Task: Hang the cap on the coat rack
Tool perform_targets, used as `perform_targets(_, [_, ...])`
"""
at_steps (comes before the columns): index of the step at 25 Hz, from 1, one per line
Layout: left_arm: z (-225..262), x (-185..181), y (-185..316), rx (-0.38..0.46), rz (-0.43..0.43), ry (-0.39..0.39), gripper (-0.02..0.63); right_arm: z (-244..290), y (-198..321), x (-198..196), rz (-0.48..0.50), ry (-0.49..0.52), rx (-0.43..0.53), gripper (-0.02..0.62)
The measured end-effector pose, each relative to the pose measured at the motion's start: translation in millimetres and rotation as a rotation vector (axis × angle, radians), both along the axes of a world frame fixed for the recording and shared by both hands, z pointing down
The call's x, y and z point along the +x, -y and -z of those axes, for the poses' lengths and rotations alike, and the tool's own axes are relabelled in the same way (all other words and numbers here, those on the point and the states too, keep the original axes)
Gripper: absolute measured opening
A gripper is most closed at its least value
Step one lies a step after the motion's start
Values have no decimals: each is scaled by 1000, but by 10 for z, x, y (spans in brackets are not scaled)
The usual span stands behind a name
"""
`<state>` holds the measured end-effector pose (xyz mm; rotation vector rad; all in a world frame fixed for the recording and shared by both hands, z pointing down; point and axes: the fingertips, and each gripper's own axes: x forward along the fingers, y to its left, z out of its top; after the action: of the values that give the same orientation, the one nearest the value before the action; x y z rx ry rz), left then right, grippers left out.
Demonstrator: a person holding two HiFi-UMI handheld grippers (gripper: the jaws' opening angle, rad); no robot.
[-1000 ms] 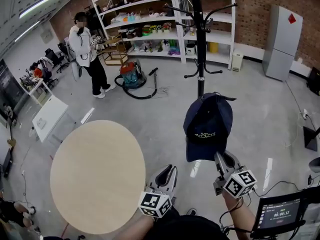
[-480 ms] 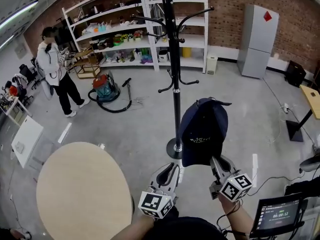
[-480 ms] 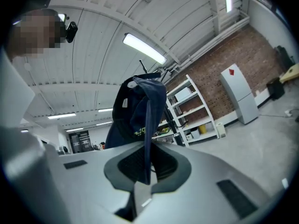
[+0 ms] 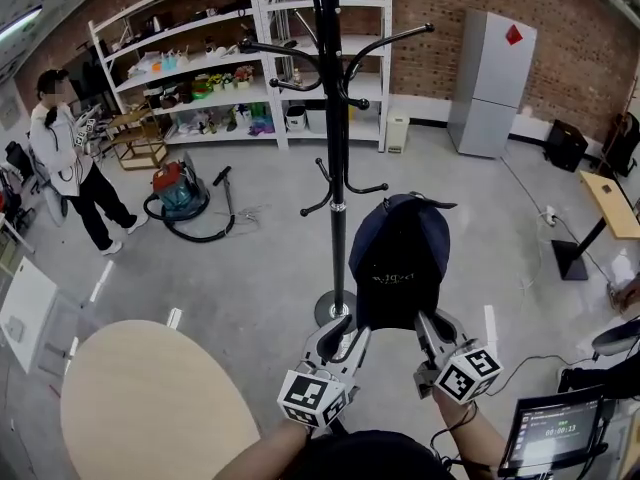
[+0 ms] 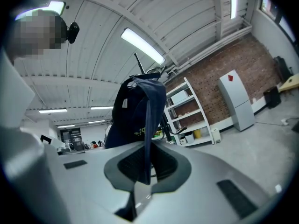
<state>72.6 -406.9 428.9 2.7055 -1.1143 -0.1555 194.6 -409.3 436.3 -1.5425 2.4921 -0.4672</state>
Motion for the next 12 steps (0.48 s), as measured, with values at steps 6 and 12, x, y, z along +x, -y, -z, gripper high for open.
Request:
perform_targets(6, [-17,-51,412,-5,-47,1,123,30,344,-167,-9,-1,10,20])
perform_targets(12, [15,-33,651,14,-46,4,122,82,580,-243,-6,7,18,20])
